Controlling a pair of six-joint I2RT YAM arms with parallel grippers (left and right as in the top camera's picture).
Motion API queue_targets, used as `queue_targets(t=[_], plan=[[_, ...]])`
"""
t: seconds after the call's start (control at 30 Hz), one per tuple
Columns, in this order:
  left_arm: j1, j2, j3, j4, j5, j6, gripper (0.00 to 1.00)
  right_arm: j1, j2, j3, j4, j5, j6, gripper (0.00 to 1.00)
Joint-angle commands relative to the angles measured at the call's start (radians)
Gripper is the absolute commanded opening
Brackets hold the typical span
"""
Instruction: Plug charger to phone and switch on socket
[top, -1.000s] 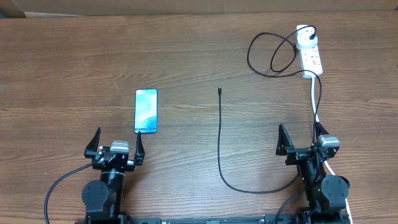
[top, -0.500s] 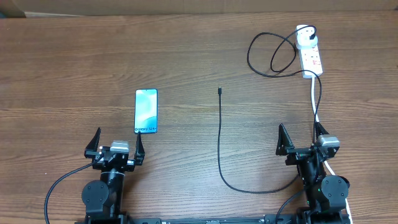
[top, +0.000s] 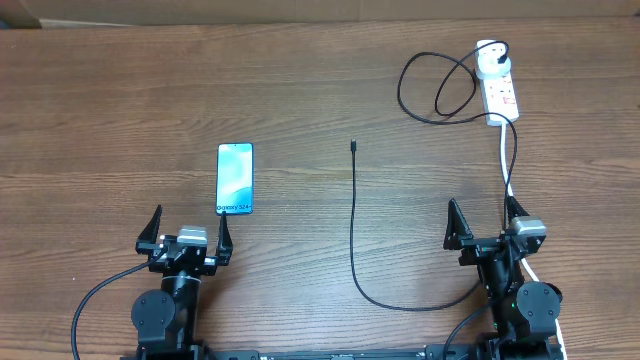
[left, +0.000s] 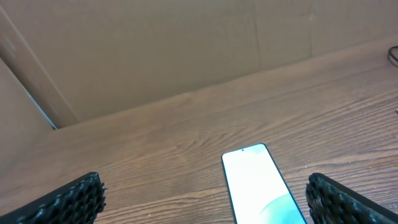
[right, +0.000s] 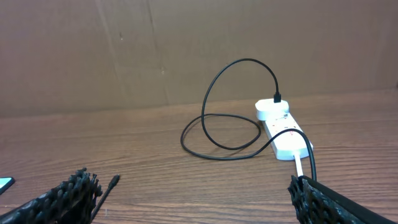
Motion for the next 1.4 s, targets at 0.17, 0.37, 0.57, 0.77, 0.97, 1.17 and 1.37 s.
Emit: queue_targets(t=[0.17, 0.37, 0.57, 0.77, 0.97, 1.17, 1.37], plan=[[-0.006, -0.01, -0.005, -0.002, -0.011, 0.003, 1.0, 0.005, -0.011, -0.01, 0.006, -0.002, -0.001, 1.0], [-0.006, -0.01, -0.005, -0.002, -0.016, 0.004, 1.0, 0.005, -0.011, -0.01, 0.006, -0.002, -0.001, 1.0], [-0.006, -0.01, -0.005, -0.003, -0.015, 0.004, 1.0, 0.005, -0.011, -0.01, 0.006, -0.002, 0.0, 1.0], [-0.006, -0.01, -0.005, 0.001, 0.009, 0.003, 0.99, 0.005, -0.011, -0.01, 0.006, -0.002, 0.0, 1.0], [-0.006, -0.01, -0.004, 0.002, 0.018, -0.016, 1.0, 0.005, -0.011, -0.01, 0.006, -0.002, -0.001, 1.0], [-0.006, -0.01, -0.004, 0.005, 0.016, -0.076, 1.0, 0.005, -0.011, -0.01, 0.006, -0.002, -0.001, 1.0], [-0.006, -0.01, 0.01, 0.006, 0.016, -0.076, 1.0, 0.005, -0.011, -0.01, 0.006, -0.002, 0.0, 1.0]])
